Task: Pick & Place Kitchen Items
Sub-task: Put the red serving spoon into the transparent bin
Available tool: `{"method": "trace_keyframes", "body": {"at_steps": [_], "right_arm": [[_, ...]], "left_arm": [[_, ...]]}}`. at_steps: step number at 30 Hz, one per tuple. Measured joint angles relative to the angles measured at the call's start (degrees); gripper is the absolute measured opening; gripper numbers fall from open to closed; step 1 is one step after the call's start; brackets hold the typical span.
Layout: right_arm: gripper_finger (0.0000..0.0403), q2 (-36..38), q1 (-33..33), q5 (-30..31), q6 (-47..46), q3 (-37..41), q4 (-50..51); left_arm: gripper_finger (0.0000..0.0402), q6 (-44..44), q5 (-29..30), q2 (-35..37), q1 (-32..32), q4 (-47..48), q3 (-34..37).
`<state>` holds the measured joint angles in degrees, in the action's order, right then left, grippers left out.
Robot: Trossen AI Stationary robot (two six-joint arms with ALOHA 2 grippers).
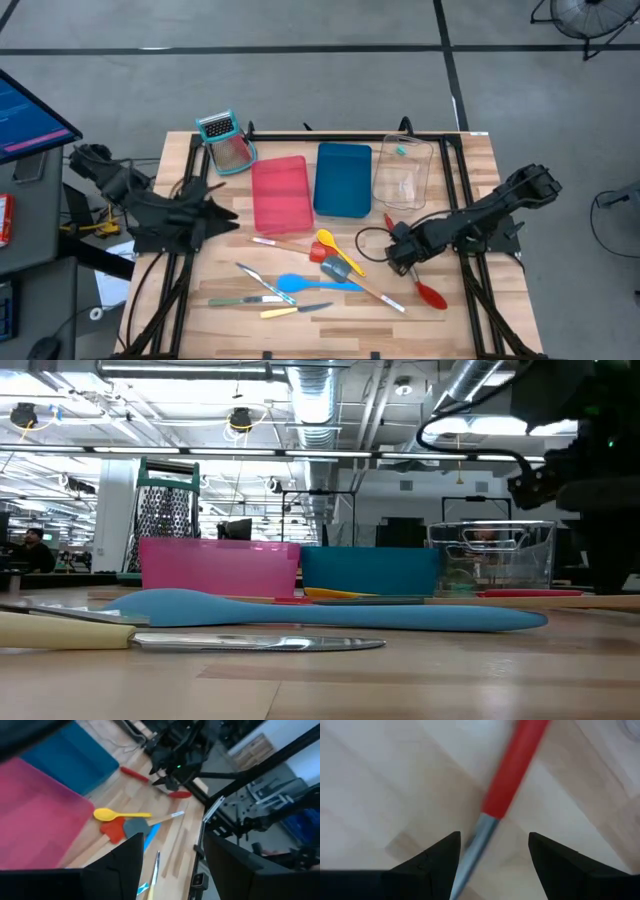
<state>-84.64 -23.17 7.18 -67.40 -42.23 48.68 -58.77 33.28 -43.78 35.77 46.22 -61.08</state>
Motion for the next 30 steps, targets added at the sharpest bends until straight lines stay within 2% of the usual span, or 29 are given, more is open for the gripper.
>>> {"method": "trace_keyframes", "body": {"at_steps": [6,9,11,16,18,24,30], "right_arm": [[0.0234,0.0,0.2,-2.0,0.0,3.8,-8.0],[0.0225,0.1,0.2,-2.4,-0.8,4.2,-8.5],[0.0202,0.0,0.3,-2.4,-2.3,4.2,-7.9],[0.0091,0.1,0.2,-3.3,-3.6,4.2,-7.4],[0.0060,0.1,0.2,-4.0,-4.7,4.1,-7.6],[0.0056,0.1,-0.1,-5.4,-3.5,3.5,-8.3],[0.0032,3.1,-2.5,-7.0,0.9,-1.4,-4.5]], "left_arm": [[0.0191,4.5,0.2,1.5,0.0,0.4,0.0],[0.0191,6.2,0.2,1.4,0.0,0.5,0.0],[0.0191,7.1,0.2,1.4,0.0,0.8,0.0],[0.0176,7.4,0.2,1.4,0.0,1.6,0.0],[0.0167,7.5,0.2,1.4,0.0,1.6,0.0],[0.0141,7.8,0.2,1.4,0.0,1.7,0.0],[0.0107,9.6,-0.2,1.7,0.0,1.8,0.0]]}}
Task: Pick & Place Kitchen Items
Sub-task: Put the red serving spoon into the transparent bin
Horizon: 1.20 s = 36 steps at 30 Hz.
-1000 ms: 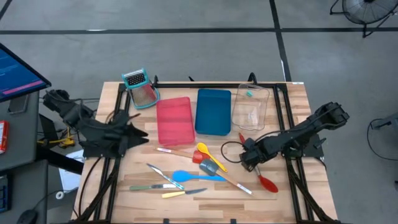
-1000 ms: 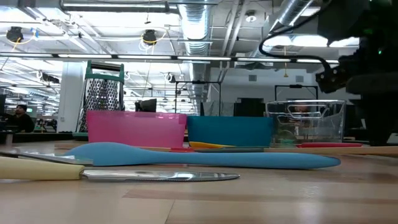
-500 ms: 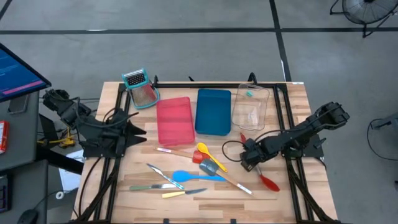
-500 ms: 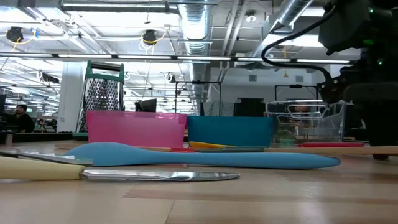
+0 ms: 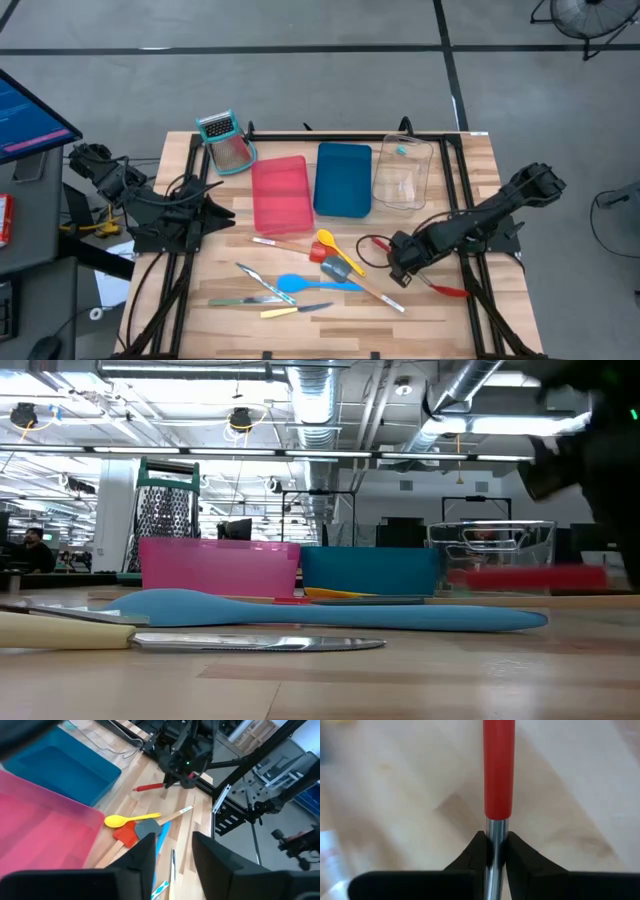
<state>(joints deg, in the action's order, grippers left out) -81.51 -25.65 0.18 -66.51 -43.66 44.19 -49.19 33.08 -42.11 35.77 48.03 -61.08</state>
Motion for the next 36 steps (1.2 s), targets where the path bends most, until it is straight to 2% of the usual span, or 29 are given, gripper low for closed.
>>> {"method": "trace_keyframes", "body": {"at_steps": [5,8,13,17,22,27,30,33,36], "right_arm": [[0.0032,5.5,-0.2,2.1,0.3,-4.4,3.8],[0.0032,9.0,1.0,7.3,1.5,-6.6,3.6],[0.0032,13.3,6.4,17.4,5.2,-9.8,3.6],[0.0032,17.6,13.5,26.5,10.2,-11.8,3.3],[0.0032,22.6,27.5,32.2,18.5,-13.0,1.2],[0.0032,22.9,41.0,34.3,29.6,-13.1,-5.7],[0.0032,20.9,47.3,34.1,33.2,-13.1,-8.1],[0.0032,19.5,51.2,30.3,35.4,-13.0,-11.6],[0.0032,18.3,53.1,31.3,35.5,-13.1,-11.7]], "left_arm": [[0.0046,1.6,-0.2,0.9,0.0,0.3,0.0],[0.0010,2.6,-0.2,1.7,0.0,0.6,0.1],[0.0003,2.3,0.6,3.8,-0.1,0.5,2.4],[0.0001,0.5,1.5,6.1,-0.1,0.6,5.9],[0.0001,-0.6,1.7,8.4,-0.1,0.4,9.9],[0.0001,-1.2,1.9,9.6,-0.1,-0.7,12.6],[0.0001,-1.2,1.9,9.5,-0.1,-1.0,13.1],[0.0001,-1.2,1.9,9.3,-0.1,-1.5,13.1],[0.0001,-1.2,2.1,9.4,-0.1,-1.7,13.1]]}}
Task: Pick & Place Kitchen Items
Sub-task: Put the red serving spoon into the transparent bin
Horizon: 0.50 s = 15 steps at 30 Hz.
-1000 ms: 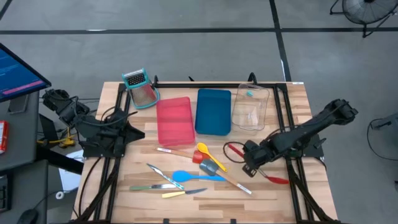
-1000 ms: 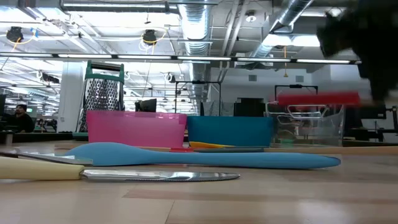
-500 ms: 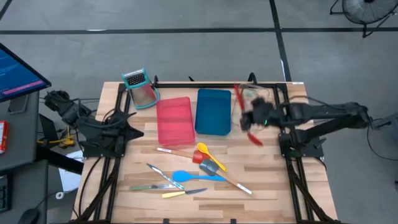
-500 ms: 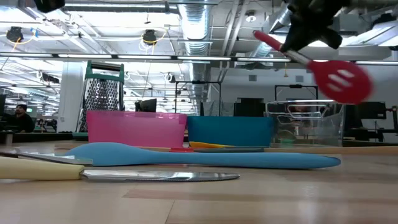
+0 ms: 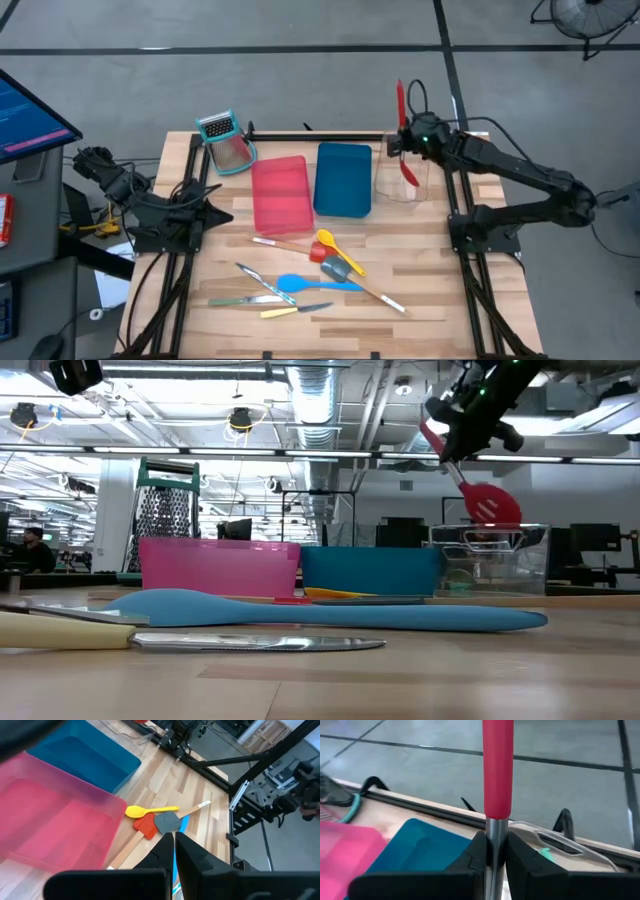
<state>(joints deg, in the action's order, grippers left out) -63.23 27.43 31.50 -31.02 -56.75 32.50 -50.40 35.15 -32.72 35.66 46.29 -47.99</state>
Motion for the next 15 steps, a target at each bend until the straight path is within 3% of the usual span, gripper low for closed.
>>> {"method": "trace_keyframes", "body": {"at_steps": [7,15], "right_arm": [[0.0032,-7.6,1.2,5.8,-6.7,0.1,5.5],[0.0038,-14.4,0.9,6.0,-14.6,0.1,10.8]], "left_arm": [[0.0002,0.0,2.3,0.0,0.0,-0.2,0.0],[0.0002,0.0,3.0,0.0,0.0,-0.3,0.0]]}}
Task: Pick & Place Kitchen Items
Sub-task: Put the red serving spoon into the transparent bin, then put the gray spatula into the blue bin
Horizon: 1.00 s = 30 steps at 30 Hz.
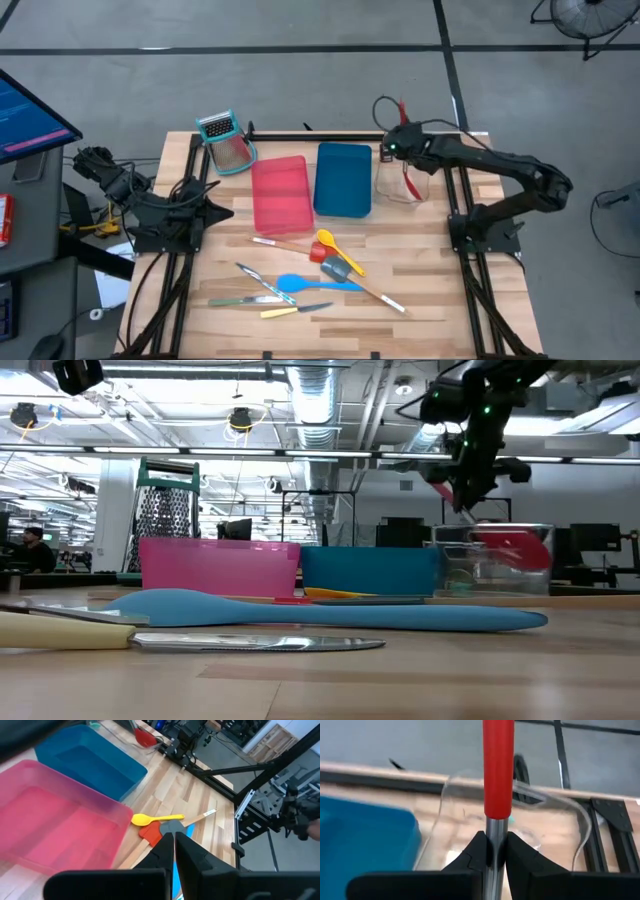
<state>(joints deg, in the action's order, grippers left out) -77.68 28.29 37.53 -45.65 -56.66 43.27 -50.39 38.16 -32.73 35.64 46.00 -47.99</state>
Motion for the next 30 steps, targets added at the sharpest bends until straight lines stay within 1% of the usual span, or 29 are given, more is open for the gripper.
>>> {"method": "trace_keyframes", "body": {"at_steps": [6,11,13,15,19,21,24,28,30], "right_arm": [[0.0035,-2.6,0.2,0.0,0.6,1.6,-0.1],[0.0044,-3.3,0.5,-1.5,2.7,4.5,-1.2],[0.0045,-3.3,0.5,-3.0,3.9,5.6,-2.9],[0.0047,-3.3,0.5,-3.2,4.2,6.3,-4.2],[0.0062,-3.2,0.5,-3.5,6.0,6.8,-4.8],[0.0077,-3.2,0.5,-4.6,7.1,7.2,-4.9],[0.0112,-3.2,0.7,-6.2,7.3,7.5,-4.2],[0.0179,-3.1,1.5,-8.8,9.2,7.5,-4.0],[0.0214,-1.9,1.9,-10.2,11.7,7.3,-3.6]], "left_arm": [[0.0002,0.2,0.8,0.0,0.0,0.0,0.0],[0.0002,0.2,0.9,0.0,0.0,0.0,0.0],[0.0002,0.2,0.9,0.0,0.0,0.0,0.0],[0.0002,0.2,0.9,0.0,0.0,0.0,0.0],[0.0002,0.2,0.9,0.0,0.0,0.0,0.0],[0.0002,0.2,0.9,0.0,0.0,0.0,0.0],[0.0002,0.2,0.9,0.0,0.0,0.0,0.0],[0.0002,1.0,0.9,0.0,0.0,0.0,0.0],[0.0002,1.7,0.9,0.0,0.0,0.0,0.0]]}}
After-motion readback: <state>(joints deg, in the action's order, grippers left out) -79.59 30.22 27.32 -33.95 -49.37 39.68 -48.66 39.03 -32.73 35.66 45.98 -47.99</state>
